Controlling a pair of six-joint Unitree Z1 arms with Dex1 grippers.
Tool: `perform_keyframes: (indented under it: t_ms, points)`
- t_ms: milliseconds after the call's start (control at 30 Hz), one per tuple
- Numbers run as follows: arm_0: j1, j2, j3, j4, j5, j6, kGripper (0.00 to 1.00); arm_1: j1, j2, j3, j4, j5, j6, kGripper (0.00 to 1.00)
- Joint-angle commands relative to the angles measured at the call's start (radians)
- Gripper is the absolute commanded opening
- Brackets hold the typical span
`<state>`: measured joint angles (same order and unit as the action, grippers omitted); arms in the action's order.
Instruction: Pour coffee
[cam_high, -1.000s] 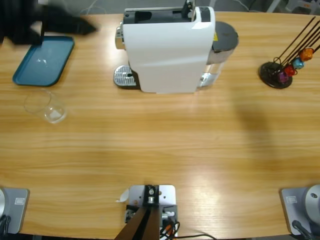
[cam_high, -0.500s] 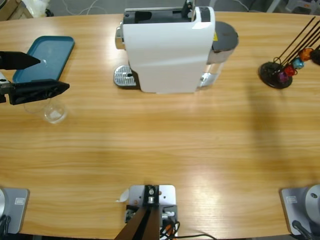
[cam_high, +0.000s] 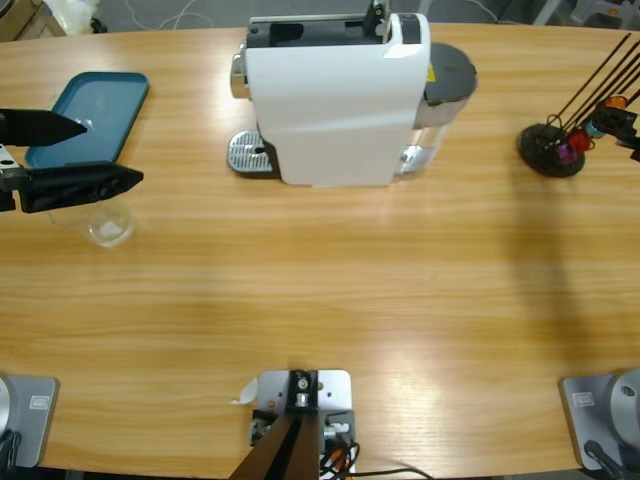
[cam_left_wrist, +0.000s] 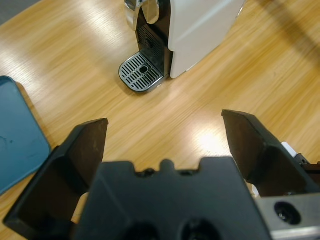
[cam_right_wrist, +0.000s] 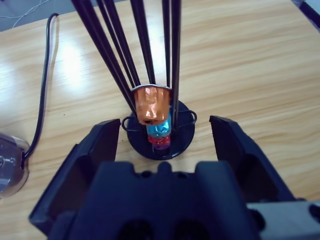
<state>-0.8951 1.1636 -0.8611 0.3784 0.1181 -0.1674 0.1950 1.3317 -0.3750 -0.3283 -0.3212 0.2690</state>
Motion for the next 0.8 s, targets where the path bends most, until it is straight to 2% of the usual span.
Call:
perform_keyframes:
  t_ms: [33,200,433,500,533,800]
  points:
    - [-0.007,0.056,0.024,-0.009,-0.033,-0.014,0.991,-0.029,0.065,0.028,-0.047,0.046,-0.031,0.747]
    - [-0.007,0.057,0.028,-0.009,-0.037,-0.015,0.991,-0.054,0.066,0.028,-0.056,0.048,-0.052,0.637]
    - [-0.007,0.064,0.030,-0.010,-0.040,-0.020,0.991,-0.054,0.064,0.028,-0.055,0.046,-0.064,0.620]
    - [-0.007,0.064,0.030,-0.010,-0.040,-0.020,0.991,-0.054,0.066,0.028,-0.058,0.050,-0.077,0.516]
    - [-0.007,0.065,0.031,-0.010,-0.040,-0.020,0.991,-0.054,0.066,0.029,-0.061,0.050,-0.080,0.503]
    - [-0.009,0.067,0.037,-0.010,-0.048,-0.038,0.987,-0.054,0.086,0.030,-0.083,0.061,-0.086,0.503]
